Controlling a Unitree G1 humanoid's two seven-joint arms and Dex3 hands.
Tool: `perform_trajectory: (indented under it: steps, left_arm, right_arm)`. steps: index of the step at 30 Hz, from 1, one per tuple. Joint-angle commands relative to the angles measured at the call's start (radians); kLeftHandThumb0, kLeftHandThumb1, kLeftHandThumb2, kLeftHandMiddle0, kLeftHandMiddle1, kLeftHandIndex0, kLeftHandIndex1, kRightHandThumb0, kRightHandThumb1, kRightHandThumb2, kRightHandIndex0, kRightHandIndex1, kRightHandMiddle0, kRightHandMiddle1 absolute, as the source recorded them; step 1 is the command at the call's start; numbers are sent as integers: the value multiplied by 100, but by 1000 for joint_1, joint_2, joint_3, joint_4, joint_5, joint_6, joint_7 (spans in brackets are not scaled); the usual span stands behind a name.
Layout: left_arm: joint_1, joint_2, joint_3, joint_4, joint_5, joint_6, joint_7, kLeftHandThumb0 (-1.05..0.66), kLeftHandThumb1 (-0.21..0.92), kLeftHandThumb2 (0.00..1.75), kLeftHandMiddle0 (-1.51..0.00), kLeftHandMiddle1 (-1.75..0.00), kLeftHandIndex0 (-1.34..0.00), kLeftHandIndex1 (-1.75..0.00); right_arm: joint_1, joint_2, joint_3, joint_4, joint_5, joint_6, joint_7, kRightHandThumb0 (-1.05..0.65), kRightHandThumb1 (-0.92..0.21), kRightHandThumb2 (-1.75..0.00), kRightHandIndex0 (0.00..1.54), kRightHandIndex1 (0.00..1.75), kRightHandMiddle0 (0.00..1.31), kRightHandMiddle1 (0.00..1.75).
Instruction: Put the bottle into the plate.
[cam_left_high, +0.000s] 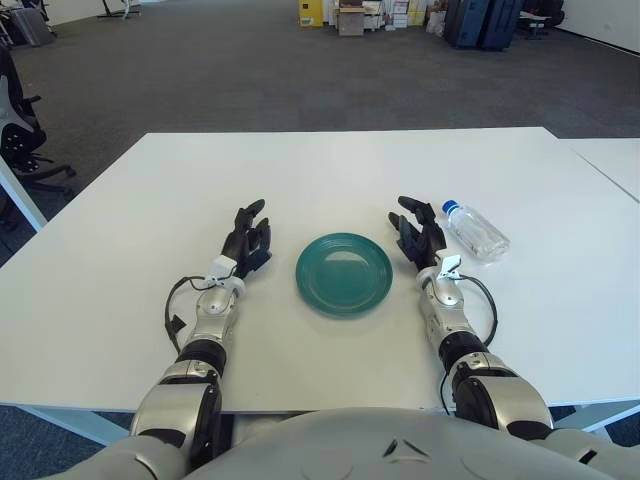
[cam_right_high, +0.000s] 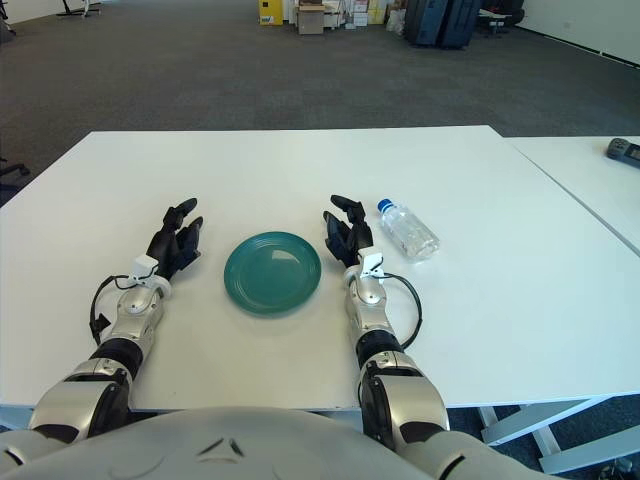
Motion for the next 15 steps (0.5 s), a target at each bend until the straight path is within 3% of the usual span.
perform_trajectory:
  steps: [1,4,11,15]
  left_arm:
    - [0,-5,2,19,-1,-9,1,-74,92,78,-44,-1,0,-71]
    - [-4,-4,3,22,-4,-6,-3,-74,92,77,-43,0,0,-70]
    - [-7,-5,5,26,-6,-3,-5,-74,92,77,-43,0,0,-70]
    - [-11,-5,5,30,-5,0,-5,-74,92,77,-43,0,0,-70]
  right_arm:
    - [41,-4,-6,42,9,44,-2,-58,-92,-56,57,1,9,92]
    - [49,-3,3,-9,4,76,-4,-60,-92,-55,56,0,7,91]
    - [160,-2,73,-475,-28,355,-8,-64,-92,-49,52,0,3,89]
    - [180,-21,85,-554,-30,421,7,-66,-92,-46,52,0,2,88]
